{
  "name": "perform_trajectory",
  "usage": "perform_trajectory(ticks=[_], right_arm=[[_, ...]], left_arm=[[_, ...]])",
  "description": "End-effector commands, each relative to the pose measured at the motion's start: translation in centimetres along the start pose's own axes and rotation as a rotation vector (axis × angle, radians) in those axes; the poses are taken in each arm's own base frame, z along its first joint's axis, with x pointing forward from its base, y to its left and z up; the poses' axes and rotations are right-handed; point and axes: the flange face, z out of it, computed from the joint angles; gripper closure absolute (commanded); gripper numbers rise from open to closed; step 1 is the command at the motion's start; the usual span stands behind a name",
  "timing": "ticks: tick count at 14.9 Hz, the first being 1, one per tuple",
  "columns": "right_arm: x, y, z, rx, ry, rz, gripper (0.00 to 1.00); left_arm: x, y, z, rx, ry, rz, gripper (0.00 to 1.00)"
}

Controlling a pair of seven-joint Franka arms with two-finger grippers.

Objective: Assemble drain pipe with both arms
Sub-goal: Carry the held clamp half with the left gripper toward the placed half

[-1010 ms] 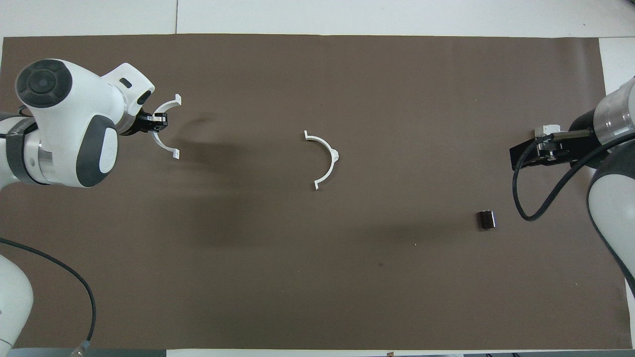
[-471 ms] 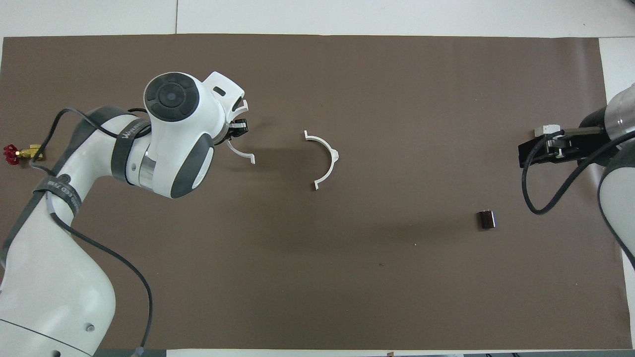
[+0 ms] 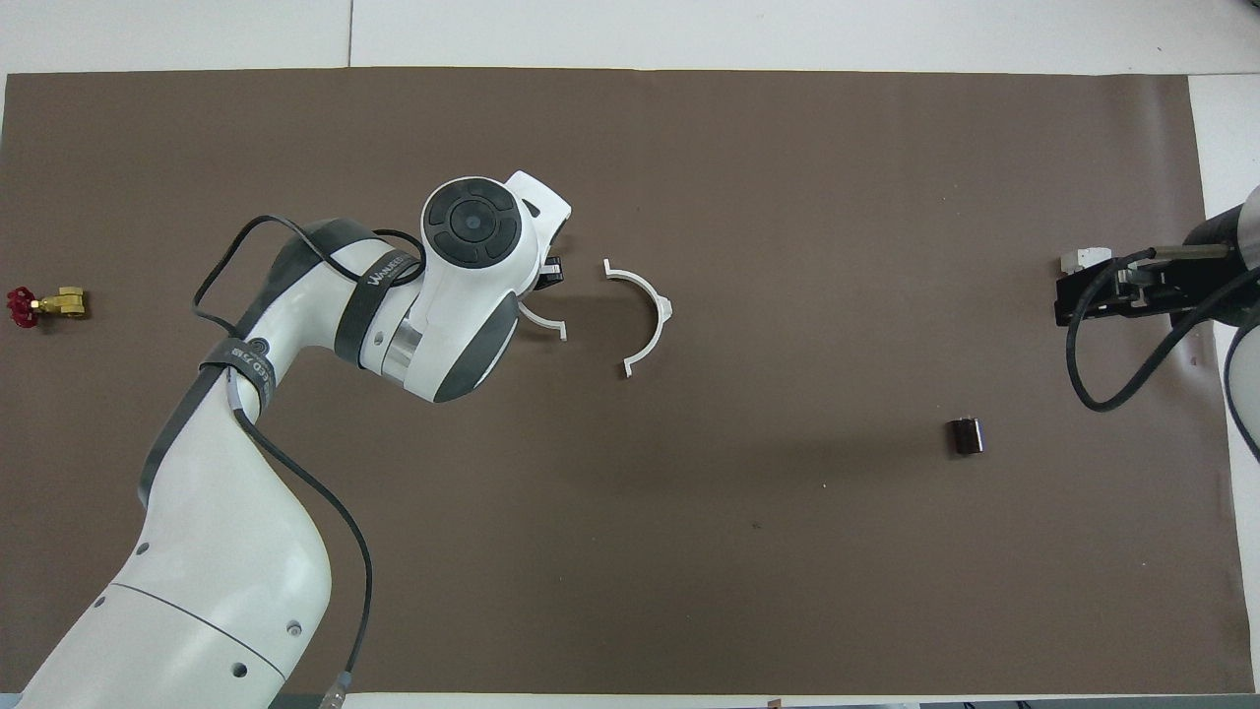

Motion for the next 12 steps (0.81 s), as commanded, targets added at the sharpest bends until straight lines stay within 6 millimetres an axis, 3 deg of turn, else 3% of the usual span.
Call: perform_trajectory(ticks=[1,12], right_arm=[[0.1,0.2,0.2,0.010,0.008,-0.040,0.00],[0.1,0.4,0.2,0.010,0.005,-0.062,0.00]], left_arm=[[-0.5,1.3,0.0,0.017,0.027,0.016,1.00],[-3.6,3.9,1.2,0.003,0.028,0.025,1.00]])
